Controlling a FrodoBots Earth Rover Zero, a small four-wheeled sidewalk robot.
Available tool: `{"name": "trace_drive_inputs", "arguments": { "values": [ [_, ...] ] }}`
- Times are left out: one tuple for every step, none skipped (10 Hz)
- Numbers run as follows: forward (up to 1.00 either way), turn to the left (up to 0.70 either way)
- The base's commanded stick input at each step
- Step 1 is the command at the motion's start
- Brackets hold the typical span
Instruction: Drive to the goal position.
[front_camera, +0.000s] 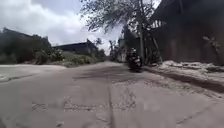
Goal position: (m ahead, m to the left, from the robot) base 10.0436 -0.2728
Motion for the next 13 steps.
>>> {"name": "trace_drive_inputs", "arguments": {
  "values": [
    [1.0,0.0],
    [1.0,0.0],
    [1.0,0.0],
    [1.0,0.0],
    [1.0,0.0],
    [1.0,0.0],
    [1.0,0.0],
    [1.0,0.0],
    [1.0,0.0],
    [1.0,0.0],
    [1.0,0.0],
    [1.0,0.0],
    [1.0,0.0]
  ]
}}
